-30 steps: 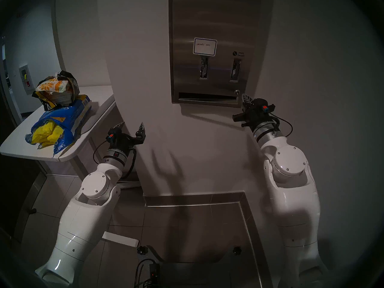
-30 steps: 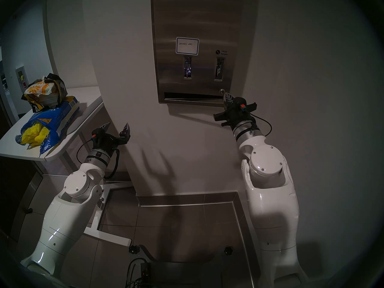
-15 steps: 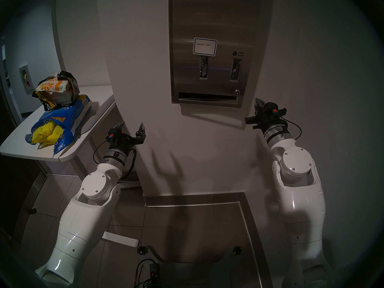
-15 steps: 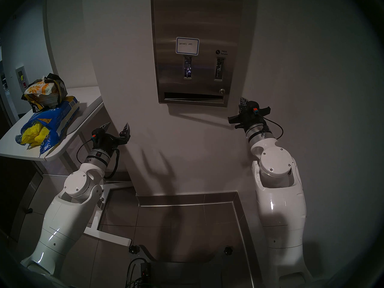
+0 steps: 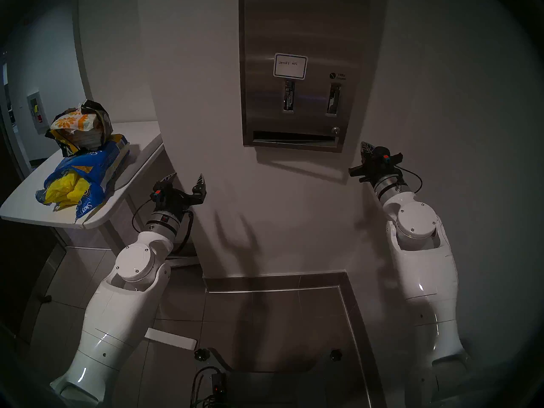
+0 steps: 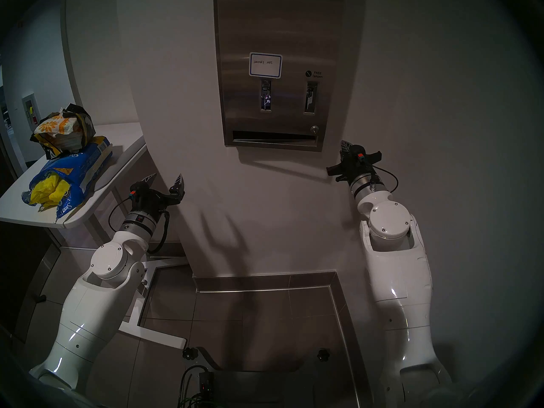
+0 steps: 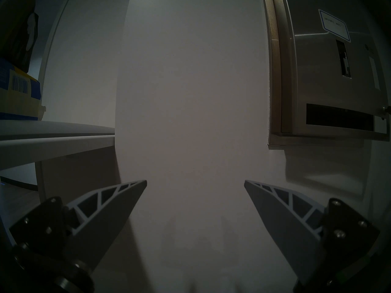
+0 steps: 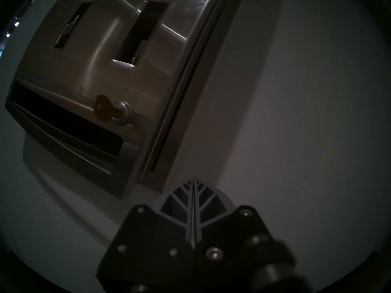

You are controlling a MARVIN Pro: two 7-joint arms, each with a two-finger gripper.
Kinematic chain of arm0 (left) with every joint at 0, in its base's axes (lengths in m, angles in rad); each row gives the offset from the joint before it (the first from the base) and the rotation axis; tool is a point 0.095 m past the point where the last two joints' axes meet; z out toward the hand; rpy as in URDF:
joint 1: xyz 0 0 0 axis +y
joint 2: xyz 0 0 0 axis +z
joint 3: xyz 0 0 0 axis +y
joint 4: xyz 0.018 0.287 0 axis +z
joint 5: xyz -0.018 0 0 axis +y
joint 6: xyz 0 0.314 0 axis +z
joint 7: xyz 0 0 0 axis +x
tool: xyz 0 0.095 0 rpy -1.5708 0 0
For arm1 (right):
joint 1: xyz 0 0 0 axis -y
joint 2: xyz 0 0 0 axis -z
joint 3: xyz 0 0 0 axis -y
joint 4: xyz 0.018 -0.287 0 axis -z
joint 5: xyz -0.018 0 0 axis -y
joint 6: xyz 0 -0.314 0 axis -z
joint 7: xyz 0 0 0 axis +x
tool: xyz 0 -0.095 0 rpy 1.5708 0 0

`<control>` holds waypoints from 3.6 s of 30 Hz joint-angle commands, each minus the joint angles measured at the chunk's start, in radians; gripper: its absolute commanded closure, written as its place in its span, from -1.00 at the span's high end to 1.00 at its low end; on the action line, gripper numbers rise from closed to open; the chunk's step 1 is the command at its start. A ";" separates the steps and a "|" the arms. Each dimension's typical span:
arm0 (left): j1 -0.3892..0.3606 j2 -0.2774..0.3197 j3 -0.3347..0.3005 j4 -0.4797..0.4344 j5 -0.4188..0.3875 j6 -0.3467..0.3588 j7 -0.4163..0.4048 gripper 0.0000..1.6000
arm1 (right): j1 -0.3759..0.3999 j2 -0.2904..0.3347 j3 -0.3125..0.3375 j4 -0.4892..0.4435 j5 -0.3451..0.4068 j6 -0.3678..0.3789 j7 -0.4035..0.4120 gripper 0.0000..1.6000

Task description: Open the dispenser door, put the pads inside, close the door

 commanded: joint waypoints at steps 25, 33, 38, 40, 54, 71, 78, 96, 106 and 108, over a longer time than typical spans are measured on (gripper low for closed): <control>-0.026 -0.001 -0.012 -0.031 0.000 -0.014 0.001 1.00 | 0.206 0.117 -0.041 0.091 0.090 -0.136 0.247 -1.00; -0.026 -0.002 -0.013 -0.031 0.001 -0.014 0.001 1.00 | 0.209 0.150 -0.014 0.094 0.146 -0.136 0.334 -1.00; -0.026 -0.002 -0.013 -0.031 0.001 -0.014 0.001 1.00 | 0.212 0.159 0.002 0.102 0.197 -0.133 0.401 -1.00; -0.026 -0.002 -0.013 -0.031 0.001 -0.014 0.000 1.00 | 0.213 0.164 0.007 0.100 0.219 -0.132 0.431 -1.00; -0.026 -0.002 -0.013 -0.031 0.001 -0.014 0.000 1.00 | 0.174 0.277 0.004 0.058 0.352 -0.089 0.637 -1.00; -0.026 -0.004 -0.014 -0.032 0.002 -0.015 0.000 1.00 | 0.183 0.356 0.029 0.105 0.539 -0.031 0.868 -1.00; -0.026 -0.004 -0.015 -0.032 0.002 -0.015 0.000 1.00 | 0.197 0.336 0.023 0.122 0.550 -0.027 0.905 -1.00; -0.025 -0.005 -0.015 -0.032 0.003 -0.015 0.000 1.00 | 0.180 0.252 0.024 0.108 0.541 -0.052 0.847 -1.00; -0.013 -0.004 -0.017 -0.026 -0.019 -0.005 -0.014 1.00 | 0.161 0.214 0.032 0.095 0.530 -0.072 0.785 -1.00; -0.007 -0.002 -0.015 -0.021 -0.027 -0.003 -0.021 1.00 | 0.161 0.212 0.033 0.094 0.529 -0.073 0.777 -1.00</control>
